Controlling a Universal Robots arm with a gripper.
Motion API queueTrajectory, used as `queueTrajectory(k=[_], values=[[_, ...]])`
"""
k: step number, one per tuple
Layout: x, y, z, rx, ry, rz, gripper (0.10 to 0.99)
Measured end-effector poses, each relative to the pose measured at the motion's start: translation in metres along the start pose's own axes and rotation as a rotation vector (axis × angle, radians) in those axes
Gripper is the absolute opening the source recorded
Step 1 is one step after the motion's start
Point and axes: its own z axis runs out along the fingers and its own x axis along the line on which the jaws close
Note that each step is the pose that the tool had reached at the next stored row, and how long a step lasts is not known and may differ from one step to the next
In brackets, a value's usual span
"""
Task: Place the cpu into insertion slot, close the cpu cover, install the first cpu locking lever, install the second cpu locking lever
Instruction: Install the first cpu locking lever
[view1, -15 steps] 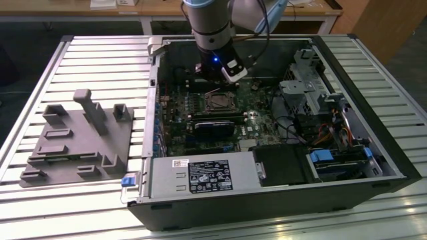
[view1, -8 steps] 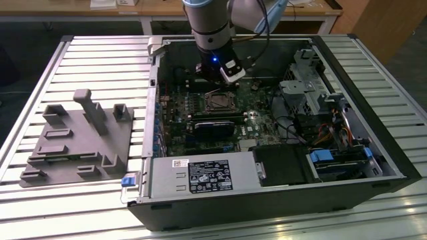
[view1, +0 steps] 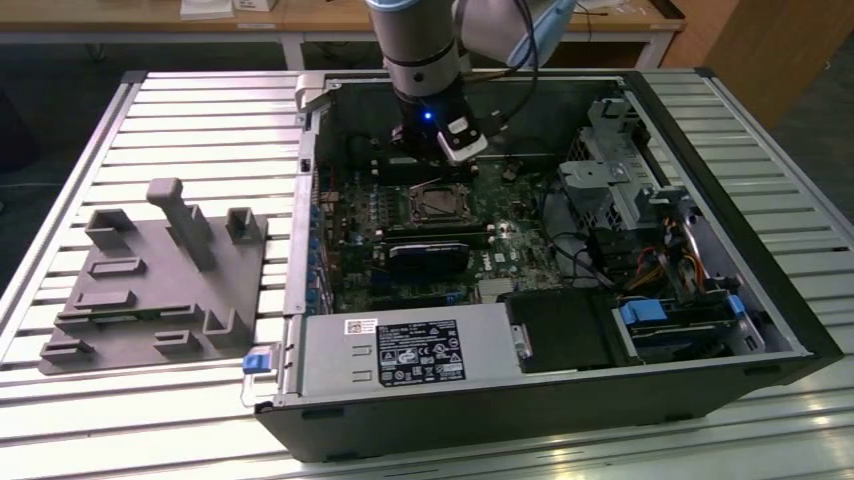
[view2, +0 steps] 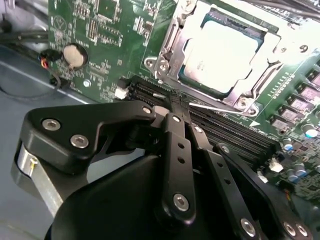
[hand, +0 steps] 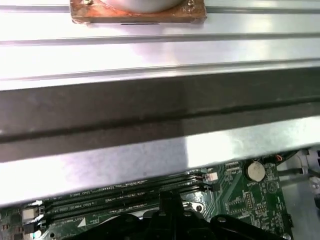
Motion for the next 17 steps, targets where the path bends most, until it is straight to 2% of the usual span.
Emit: queueTrajectory(k=[3,10,17], values=[[0.0004,0.0005,0.0007,0.008,-0.0064,0.032,0.106],[0.0041,0.0067,0.003,0.013,-0.0116,0.056,0.106],[0.0058,0.0075,0.0053,0.022,-0.0202,0.099,0.106]])
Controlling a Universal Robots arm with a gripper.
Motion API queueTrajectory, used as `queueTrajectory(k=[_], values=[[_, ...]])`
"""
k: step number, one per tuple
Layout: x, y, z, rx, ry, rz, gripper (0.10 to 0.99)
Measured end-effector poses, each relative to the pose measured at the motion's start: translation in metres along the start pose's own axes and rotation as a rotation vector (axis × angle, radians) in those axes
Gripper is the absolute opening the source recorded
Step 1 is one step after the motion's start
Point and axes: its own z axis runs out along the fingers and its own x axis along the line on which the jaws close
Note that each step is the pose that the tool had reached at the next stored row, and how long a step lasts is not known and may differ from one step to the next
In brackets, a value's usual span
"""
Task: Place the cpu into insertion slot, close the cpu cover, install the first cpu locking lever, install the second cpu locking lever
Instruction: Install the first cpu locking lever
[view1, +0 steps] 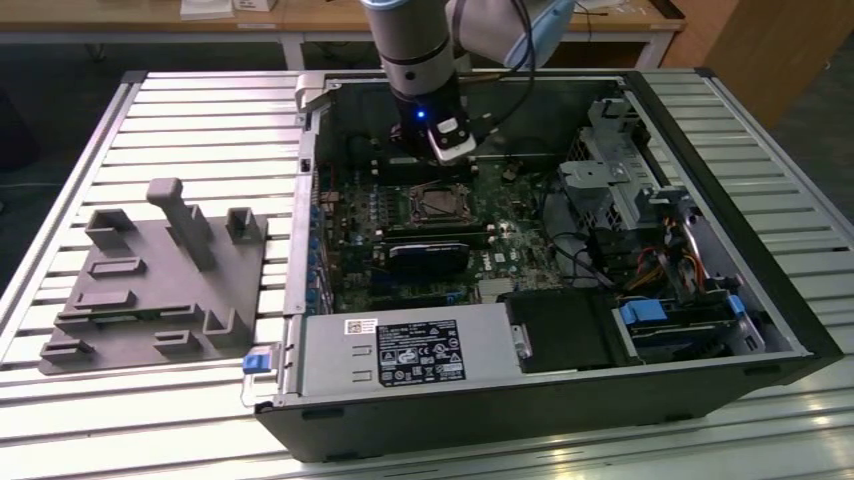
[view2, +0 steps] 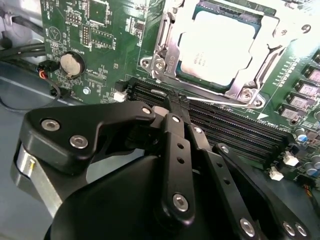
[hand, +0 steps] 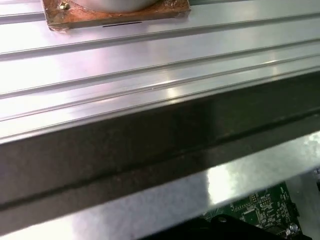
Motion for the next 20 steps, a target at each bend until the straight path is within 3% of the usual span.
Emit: queueTrajectory(k=[9,10,20], values=[[0.0051,0.0012,0.0019,0.008,-0.0078,0.038,0.106],[0.0066,0.0015,0.0033,0.014,-0.0126,0.063,0.106],[0.0076,0.0007,0.0075,0.026,-0.0235,0.114,0.106]])
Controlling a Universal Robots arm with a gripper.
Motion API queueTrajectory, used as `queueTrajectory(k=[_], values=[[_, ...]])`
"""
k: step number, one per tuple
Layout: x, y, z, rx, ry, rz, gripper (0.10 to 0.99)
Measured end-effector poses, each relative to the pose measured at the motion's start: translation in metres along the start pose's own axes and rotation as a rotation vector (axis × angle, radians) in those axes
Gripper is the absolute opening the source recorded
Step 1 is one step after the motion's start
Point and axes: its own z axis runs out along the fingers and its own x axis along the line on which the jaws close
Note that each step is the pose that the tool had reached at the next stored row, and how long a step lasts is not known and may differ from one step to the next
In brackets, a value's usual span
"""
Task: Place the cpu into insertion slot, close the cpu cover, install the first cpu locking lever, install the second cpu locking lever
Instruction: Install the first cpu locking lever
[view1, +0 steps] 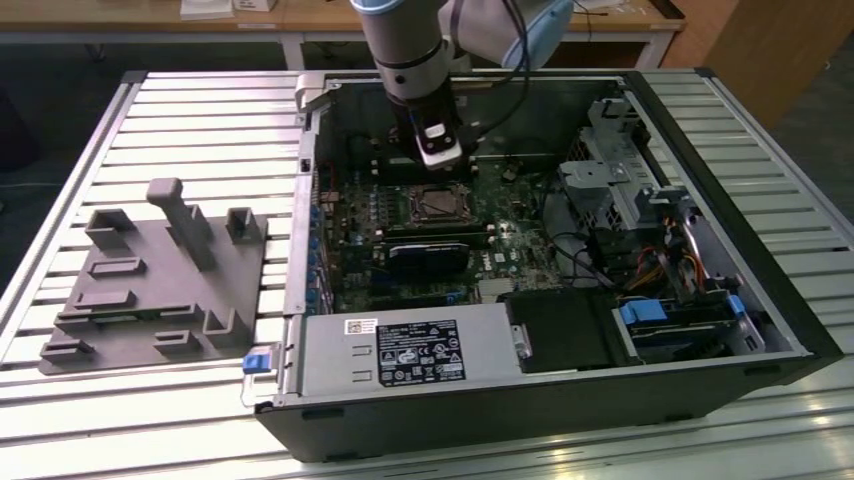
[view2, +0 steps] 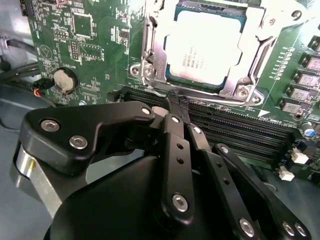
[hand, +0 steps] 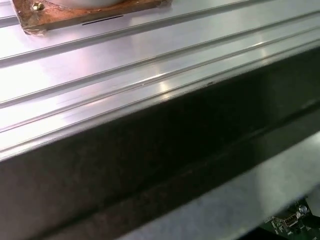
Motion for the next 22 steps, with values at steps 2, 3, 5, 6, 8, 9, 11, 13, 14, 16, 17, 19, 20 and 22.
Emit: queueTrajectory(k=[2,3,5,6,8,9,11,13,14,16,17,19,20,22], values=[[0.0002,-0.0001,0.0008,0.002,-0.0018,0.009,0.106],[0.0003,-0.0002,0.0013,0.003,-0.0026,0.013,0.106],[0.0005,-0.0004,0.0019,0.005,-0.0042,0.022,0.106],[0.0006,-0.0005,0.0023,0.006,-0.0051,0.026,0.106],[0.0007,-0.0004,0.0035,0.006,-0.0069,0.033,0.106],[0.0008,-0.0005,0.0037,0.007,-0.0073,0.036,0.106],[0.0009,-0.0006,0.0038,0.009,-0.0078,0.039,0.106],[0.0009,-0.0006,0.0038,0.009,-0.0079,0.04,0.106],[0.0009,-0.0006,0.0038,0.009,-0.0079,0.04,0.106],[0.001,-0.0006,0.0039,0.007,-0.0073,0.04,0.106],[0.0009,-0.0006,0.0038,0.007,-0.0073,0.04,0.106],[0.0007,-0.0003,0.003,0.006,-0.0072,0.04,0.106],[0.0005,-0.0002,0.0019,0.007,-0.0069,0.04,0.106],[0.0001,0.0002,0.0002,0.007,-0.0072,0.04,0.106]])
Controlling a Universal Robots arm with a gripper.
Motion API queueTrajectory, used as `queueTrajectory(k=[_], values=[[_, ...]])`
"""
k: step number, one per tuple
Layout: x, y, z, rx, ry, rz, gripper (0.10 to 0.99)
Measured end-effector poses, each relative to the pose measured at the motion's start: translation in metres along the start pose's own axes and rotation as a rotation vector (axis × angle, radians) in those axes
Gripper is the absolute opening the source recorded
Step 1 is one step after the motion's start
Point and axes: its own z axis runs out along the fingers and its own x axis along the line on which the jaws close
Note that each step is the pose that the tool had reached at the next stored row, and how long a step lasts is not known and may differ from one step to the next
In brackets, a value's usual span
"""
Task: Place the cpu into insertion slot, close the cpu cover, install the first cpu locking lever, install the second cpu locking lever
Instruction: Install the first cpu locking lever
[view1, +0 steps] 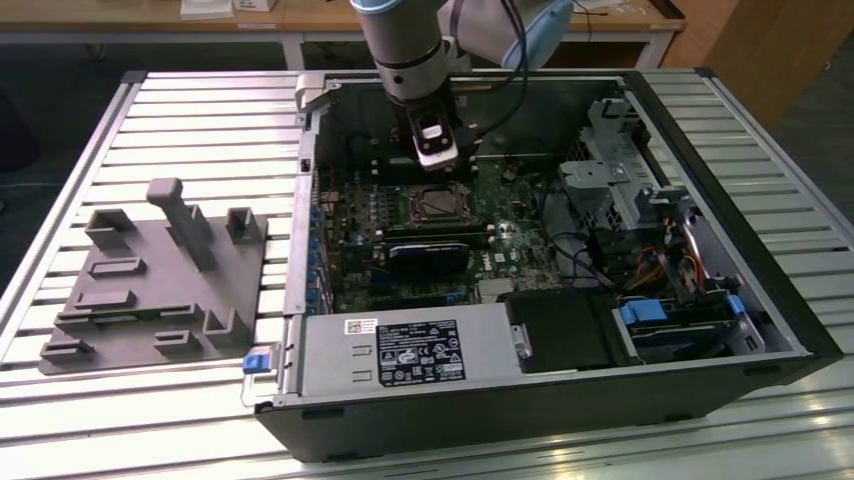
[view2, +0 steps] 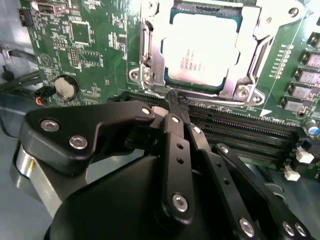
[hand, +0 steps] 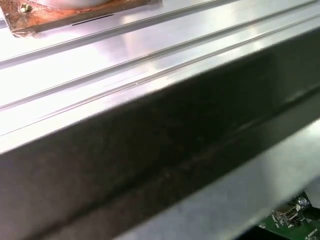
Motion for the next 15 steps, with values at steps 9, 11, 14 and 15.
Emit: queueTrajectory(k=[9,11,14,15], values=[[0.0002,-0.0002,0.0011,-0.002,-0.005,0.0,0.106],[0.0005,-0.0006,0.0021,-0.003,-0.0079,-0.001,0.106],[0.0007,-0.0006,0.0037,-0.006,-0.0107,-0.001,0.106],[0.0008,-0.0008,0.0039,-0.006,-0.0113,-0.001,0.106]])
